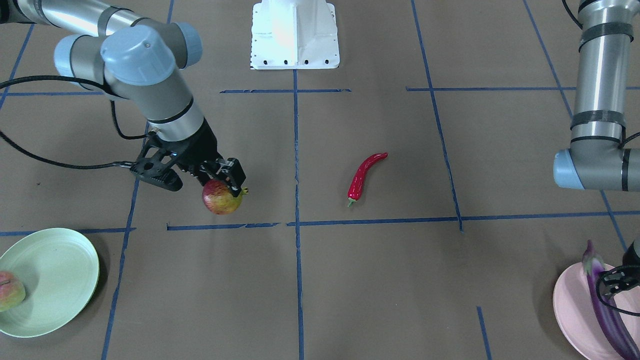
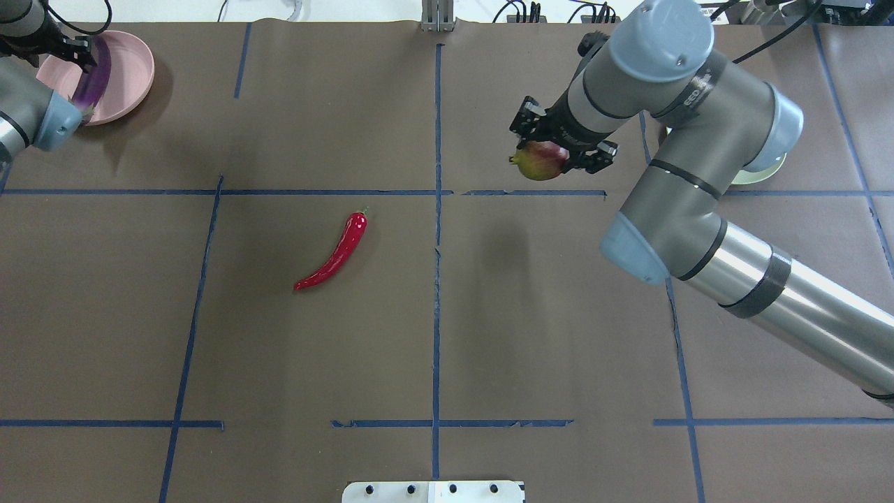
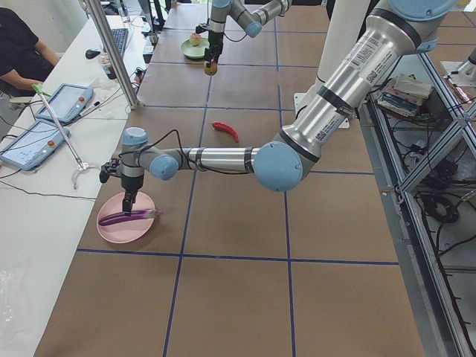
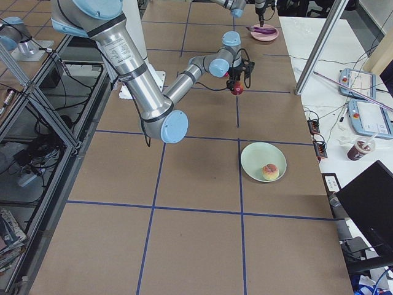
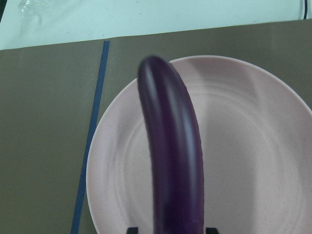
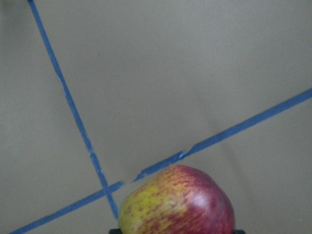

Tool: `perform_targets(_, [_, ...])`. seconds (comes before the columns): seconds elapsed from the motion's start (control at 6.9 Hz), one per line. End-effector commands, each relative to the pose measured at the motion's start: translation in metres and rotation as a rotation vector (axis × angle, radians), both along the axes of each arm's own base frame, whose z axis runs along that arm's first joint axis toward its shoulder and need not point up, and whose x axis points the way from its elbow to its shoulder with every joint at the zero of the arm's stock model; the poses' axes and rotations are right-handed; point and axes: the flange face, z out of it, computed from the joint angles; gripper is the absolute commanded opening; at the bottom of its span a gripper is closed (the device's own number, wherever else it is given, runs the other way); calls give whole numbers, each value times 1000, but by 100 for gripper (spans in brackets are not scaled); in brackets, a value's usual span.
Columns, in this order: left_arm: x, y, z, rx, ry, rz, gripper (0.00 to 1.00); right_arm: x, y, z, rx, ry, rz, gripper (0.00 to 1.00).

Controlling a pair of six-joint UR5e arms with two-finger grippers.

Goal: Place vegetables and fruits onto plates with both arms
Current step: 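Lower eggplant onto pink plate with left gripper while right carries pomegranate to green plate, then grasp the red chili pepper with the left gripper while the right releases the pomegranate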

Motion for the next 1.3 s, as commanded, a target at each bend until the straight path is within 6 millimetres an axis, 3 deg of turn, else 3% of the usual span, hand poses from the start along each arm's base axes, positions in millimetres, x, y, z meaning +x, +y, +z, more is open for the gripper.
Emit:
perform_targets(0.0, [-9,-16,-31,27,44,-25,100,81,-48,75,98,127,-54,0])
perform_targets(0.14, [4,-10,-65,-16,215,-37,100,113,-69,110,96,175,-65,0])
perform_targets(0.29, [22,4,-106,-36,347,-24,100,123,-87,146,87,226,-93,0])
perform_targets(0.58, [91,50,-173,-105,506,-56,100,171,-116,207,88,312,-146,0])
perform_targets(0.72, [152,90,-218,-114,566,-25,100,192,-127,239,92,353,-190,1])
perform_targets(0.87, [203,128,-230,-108,569,21,100,201,-122,262,69,367,-200,3])
perform_targets(1.01, [287,190,-244,-89,555,136,100,209,-108,293,72,382,-228,12])
perform_targets(1.16, [319,212,-271,-27,561,245,96,211,-104,295,95,379,-234,99])
